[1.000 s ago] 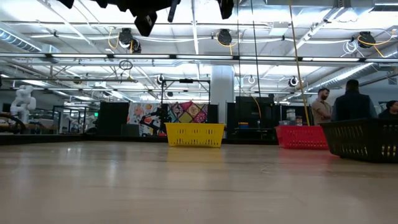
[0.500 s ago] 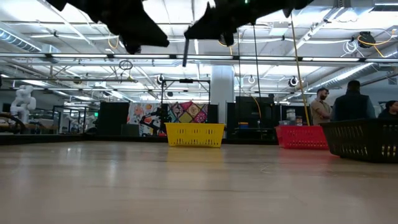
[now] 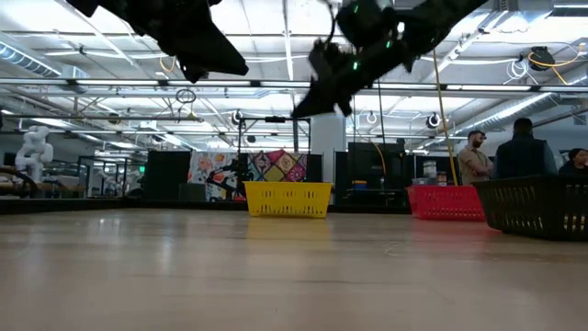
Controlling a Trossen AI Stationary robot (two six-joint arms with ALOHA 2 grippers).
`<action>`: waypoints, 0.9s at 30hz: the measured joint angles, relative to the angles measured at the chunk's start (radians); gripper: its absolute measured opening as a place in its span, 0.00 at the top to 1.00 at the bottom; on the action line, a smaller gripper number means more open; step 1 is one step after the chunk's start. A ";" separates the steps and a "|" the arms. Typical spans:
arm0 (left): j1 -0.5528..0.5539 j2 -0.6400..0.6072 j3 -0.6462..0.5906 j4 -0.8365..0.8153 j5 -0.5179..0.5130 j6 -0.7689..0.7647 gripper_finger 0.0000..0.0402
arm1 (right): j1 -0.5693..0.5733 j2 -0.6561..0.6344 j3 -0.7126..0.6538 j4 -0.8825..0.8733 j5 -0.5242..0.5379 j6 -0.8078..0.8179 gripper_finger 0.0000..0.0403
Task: Sort crayons
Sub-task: Put the blue crayon into the yellow bin
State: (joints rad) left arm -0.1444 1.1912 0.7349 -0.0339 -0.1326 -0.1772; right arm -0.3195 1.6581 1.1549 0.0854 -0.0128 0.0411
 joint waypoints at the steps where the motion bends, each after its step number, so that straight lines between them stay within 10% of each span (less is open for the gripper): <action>1: 0.000 0.000 0.000 -0.002 0.000 0.000 0.77 | -0.012 0.026 0.000 0.000 -0.009 0.002 1.00; 27: -0.008 0.000 0.000 -0.013 0.005 0.002 0.77 | -0.048 0.157 -0.001 -0.086 -0.012 -0.063 0.93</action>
State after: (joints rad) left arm -0.1520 1.1912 0.7349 -0.0467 -0.1280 -0.1753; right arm -0.3676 1.8149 1.1542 -0.0006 -0.0251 -0.0222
